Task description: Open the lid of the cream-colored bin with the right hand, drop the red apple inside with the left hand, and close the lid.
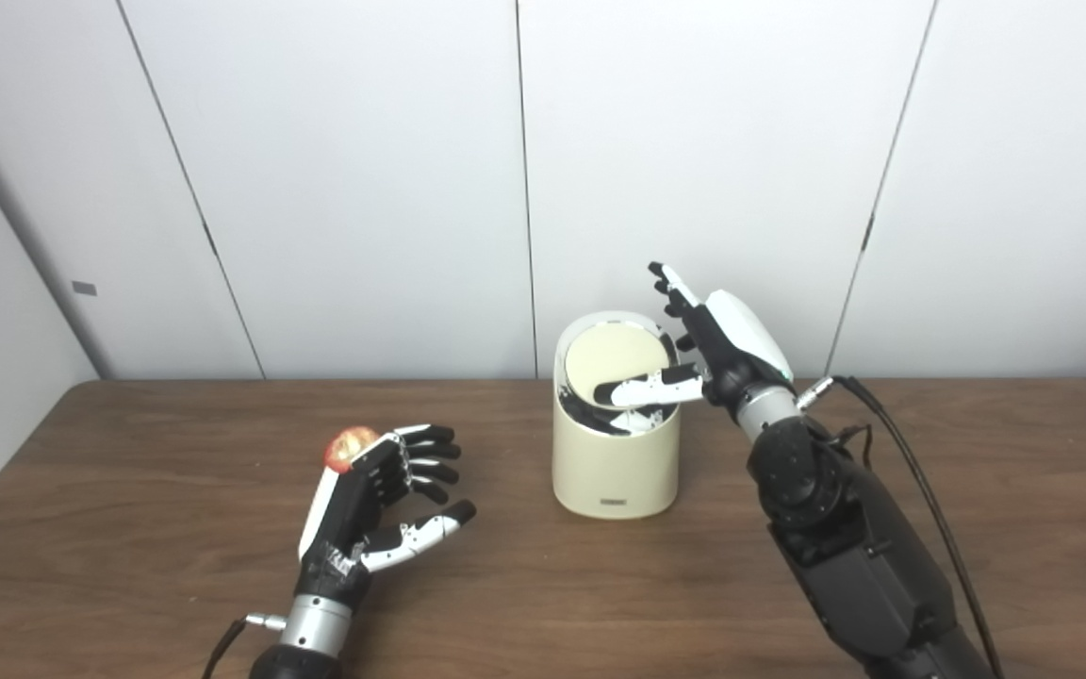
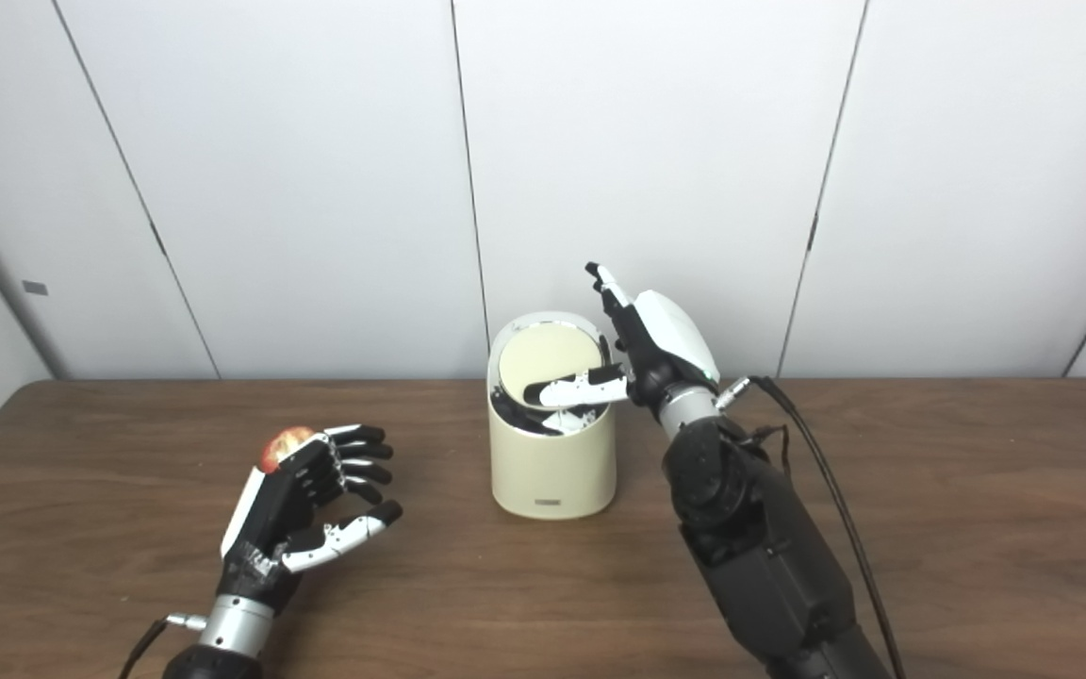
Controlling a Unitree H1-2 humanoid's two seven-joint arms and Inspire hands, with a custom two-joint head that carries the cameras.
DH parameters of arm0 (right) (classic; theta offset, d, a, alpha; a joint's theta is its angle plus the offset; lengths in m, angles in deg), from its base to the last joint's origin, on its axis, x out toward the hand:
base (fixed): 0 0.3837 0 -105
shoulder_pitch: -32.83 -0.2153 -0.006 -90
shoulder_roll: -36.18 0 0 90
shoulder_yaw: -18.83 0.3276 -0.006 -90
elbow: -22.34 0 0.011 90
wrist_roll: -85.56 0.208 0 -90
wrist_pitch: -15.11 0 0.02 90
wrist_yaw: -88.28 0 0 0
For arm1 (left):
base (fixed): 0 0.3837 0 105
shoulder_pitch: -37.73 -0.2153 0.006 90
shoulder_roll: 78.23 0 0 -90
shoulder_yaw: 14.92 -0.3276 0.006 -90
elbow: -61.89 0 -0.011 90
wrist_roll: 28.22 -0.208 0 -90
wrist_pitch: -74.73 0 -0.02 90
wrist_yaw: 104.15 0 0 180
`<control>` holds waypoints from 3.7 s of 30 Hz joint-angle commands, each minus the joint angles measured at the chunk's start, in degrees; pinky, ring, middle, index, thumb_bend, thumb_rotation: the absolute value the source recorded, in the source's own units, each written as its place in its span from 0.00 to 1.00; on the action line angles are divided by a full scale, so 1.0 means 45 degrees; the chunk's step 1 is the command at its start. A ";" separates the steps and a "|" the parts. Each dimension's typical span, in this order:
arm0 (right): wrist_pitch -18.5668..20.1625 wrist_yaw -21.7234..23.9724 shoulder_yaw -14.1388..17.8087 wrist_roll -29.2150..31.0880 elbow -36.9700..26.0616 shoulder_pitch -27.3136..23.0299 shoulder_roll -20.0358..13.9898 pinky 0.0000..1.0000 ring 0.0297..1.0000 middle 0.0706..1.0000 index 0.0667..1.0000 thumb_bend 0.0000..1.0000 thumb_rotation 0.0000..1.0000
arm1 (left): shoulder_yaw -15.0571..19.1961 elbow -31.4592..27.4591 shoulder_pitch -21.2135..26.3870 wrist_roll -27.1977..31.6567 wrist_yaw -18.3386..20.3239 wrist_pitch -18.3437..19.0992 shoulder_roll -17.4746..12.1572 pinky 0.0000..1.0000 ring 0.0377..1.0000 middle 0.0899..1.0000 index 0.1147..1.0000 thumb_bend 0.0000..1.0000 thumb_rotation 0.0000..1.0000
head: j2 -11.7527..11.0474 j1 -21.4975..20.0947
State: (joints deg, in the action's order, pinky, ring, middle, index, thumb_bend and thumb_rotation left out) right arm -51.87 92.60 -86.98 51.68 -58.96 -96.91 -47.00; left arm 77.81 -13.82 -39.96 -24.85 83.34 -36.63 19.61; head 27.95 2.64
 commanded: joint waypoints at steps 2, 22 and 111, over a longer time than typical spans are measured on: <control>-0.0143 -0.0238 0.0012 -0.0322 -0.0232 -0.0814 -0.0069 0.76 0.89 0.93 0.97 0.90 0.35 | -0.0233 0.0222 -0.0555 0.0078 -0.0030 0.0005 0.0383 0.50 0.58 0.64 0.67 0.66 0.00 | 0.0039 -0.0020; 0.0846 0.0797 -0.1087 -0.2393 -0.0315 -0.0586 -0.0811 0.61 0.80 0.89 0.91 0.78 0.08 | -0.0309 -0.0097 -0.0668 0.0073 0.0000 0.0197 0.0305 0.48 0.57 0.63 0.67 0.67 0.02 | 0.0270 0.0005; -0.2988 0.0395 0.3056 0.3572 -0.6049 0.7160 -0.1237 0.70 0.82 0.88 0.87 0.73 0.03 | 0.0046 -0.2173 0.0792 -0.7591 -0.2945 0.5835 -0.2994 0.76 0.89 0.84 0.92 0.97 0.28 | 0.0179 0.2673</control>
State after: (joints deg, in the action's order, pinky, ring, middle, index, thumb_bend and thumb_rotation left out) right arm -64.50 94.29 -73.81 67.36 -83.71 -63.78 -51.75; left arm 78.06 -23.43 -38.92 -57.54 71.63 -9.92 7.91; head 28.74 14.59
